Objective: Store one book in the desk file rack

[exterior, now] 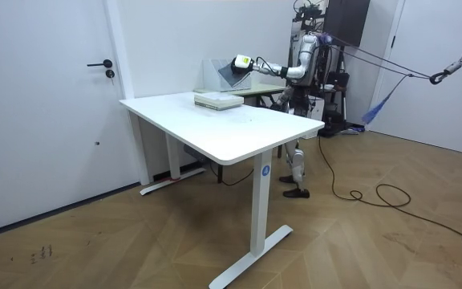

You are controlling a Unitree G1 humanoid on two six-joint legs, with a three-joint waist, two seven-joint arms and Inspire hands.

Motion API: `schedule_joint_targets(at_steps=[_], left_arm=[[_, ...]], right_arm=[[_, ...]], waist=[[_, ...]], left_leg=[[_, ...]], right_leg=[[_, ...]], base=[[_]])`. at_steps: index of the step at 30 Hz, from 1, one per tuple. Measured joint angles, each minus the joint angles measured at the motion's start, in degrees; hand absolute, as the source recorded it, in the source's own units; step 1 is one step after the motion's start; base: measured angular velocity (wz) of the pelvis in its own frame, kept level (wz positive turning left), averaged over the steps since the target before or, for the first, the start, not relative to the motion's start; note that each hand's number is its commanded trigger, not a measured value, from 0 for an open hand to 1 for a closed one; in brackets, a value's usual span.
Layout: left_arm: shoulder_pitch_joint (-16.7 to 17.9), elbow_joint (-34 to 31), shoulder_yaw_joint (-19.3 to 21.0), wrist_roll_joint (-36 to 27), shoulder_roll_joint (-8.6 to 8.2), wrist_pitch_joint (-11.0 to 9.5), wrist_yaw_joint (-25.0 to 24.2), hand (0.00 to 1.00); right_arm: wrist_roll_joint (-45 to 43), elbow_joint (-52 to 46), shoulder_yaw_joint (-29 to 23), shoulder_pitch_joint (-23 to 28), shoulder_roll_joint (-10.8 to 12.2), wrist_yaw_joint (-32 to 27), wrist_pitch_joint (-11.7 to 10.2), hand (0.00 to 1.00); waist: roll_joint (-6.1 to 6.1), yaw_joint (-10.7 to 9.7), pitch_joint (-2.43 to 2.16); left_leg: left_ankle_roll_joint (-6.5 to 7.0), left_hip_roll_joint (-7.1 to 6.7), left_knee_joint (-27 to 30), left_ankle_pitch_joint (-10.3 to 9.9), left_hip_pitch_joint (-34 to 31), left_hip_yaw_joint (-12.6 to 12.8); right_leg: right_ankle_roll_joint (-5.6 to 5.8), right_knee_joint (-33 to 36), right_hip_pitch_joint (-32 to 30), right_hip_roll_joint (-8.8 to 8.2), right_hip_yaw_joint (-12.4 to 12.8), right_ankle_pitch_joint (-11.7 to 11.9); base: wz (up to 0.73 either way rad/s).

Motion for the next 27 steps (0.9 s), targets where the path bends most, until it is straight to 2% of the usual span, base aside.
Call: schedule_joint_targets(at_steps=[2,6,8,12,15,19,23,27], left_arm=[[0.8,-1.5,-0.1,-1.0,-0.03,-2.2,0.1,1.0],[2.5,-3.1,-0.3,-4.7,-0.57,-4.4,-0.3,1.0],[2.5,-3.7,-0.3,-7.0,-0.68,-5.2,-0.7,1.0],[2.7,-4.3,0.0,-16.4,-0.68,-5.4,-3.1,1.0],[4.3,-6.2,0.4,-23.5,-0.84,-6.0,-4.2,1.0],[6.3,-7.0,0.7,-35.6,-0.62,-6.6,-6.9,1.0],[8.0,-7.0,1.8,-46.5,-0.48,-6.8,-11.5,1.0],[8.5,-6.9,3.4,-51.6,0.03,-6.7,-14.9,1.0]], right_arm=[[-0.7,-5.7,2.5,0.7,0.1,1.9,-1.1,0.0],[-1.9,-13.0,4.5,1.8,0.2,5.1,-2.3,0.0],[-2.2,-17.0,4.9,2.3,0.3,7.4,-2.9,0.0],[-2.0,-23.8,5.2,4.0,0.2,11.2,-2.6,0.0],[-0.7,-31.8,5.3,5.0,0.0,14.8,-2.6,0.0],[7.1,-37.6,5.1,5.2,-1.2,18.0,-2.8,0.0],[15.2,-42.6,3.9,5.3,-2.2,22.8,-2.5,0.0],[22.0,-46.6,0.9,5.1,-2.9,27.1,-2.5,0.0]], waist=[[-0.25,0.1,0.04],[-0.46,0.7,0.2],[-0.63,1.3,0.62],[-0.7,2.4,0.67],[-0.66,2.8,0.65],[-0.84,2.8,0.69],[-1.47,3.2,1.08],[-2.15,3.1,1.12]], left_leg=[[0.0,0.04,0.0,0.0,0.4,-0.1],[0.0,-0.03,0.0,0.0,1.4,-0.2],[0.0,-0.13,0.1,0.0,1.2,-0.6],[0.09,-0.34,0.0,0.0,1.2,-1.1],[0.12,-0.38,0.2,0.1,0.9,-1.2],[0.11,-0.4,0.4,0.1,1.0,-1.5],[0.11,-0.37,0.1,0.1,1.1,-1.4],[0.11,-0.36,0.1,0.1,1.0,-1.2]], right_leg=[[0.0,-0.1,0.5,-0.18,-0.4,0.0],[0.03,-0.1,1.5,-0.28,-0.6,0.0],[0.05,0.0,1.5,-0.43,-0.9,0.0],[0.23,0.1,1.1,-0.54,-0.8,-0.1],[0.23,0.2,0.8,-0.55,-0.8,-0.1],[0.21,0.2,1.1,-0.56,-0.8,0.0],[0.23,0.2,1.5,-0.56,-0.7,-0.1],[0.27,0.2,1.3,-0.61,-0.6,-0.1]], base=[[0.05],[0.02],[0.11],[0.03],[0.02],[0.03],[0.0],[-0.01]])
